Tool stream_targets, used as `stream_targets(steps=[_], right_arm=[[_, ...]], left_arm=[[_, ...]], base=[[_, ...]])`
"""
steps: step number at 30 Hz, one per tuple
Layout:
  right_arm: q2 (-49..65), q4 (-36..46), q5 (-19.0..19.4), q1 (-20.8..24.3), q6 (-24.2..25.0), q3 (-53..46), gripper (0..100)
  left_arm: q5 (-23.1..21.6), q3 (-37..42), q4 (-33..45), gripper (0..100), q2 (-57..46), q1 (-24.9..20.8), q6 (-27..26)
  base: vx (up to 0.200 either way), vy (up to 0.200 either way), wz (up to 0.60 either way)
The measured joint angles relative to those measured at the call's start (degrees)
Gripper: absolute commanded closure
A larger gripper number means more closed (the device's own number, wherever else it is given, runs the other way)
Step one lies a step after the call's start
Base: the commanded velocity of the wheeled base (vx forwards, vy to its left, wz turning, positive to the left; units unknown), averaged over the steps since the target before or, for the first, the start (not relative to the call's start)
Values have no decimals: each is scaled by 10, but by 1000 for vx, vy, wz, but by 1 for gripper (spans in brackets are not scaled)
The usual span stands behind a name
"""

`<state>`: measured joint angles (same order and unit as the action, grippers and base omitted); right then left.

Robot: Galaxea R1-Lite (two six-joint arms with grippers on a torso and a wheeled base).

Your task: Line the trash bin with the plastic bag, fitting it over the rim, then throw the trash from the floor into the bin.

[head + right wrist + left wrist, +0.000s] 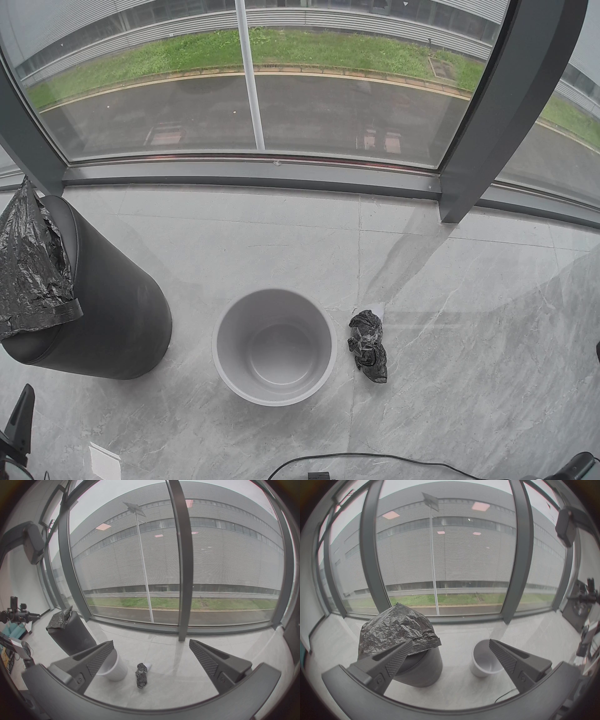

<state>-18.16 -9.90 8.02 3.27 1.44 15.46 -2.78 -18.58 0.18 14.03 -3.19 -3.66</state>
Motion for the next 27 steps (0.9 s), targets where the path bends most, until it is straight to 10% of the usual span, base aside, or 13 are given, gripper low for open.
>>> stream_targets(steps=[16, 27], right_arm=[[-366, -306, 23, 85, 38, 36, 0], [-413, -325, 26, 76, 44, 37, 0]], left_arm=[[65, -29, -59, 0, 250, 3, -379], [125, -38, -182, 0, 393, 65, -462]], base=[[0, 0, 0], [0, 0, 0]])
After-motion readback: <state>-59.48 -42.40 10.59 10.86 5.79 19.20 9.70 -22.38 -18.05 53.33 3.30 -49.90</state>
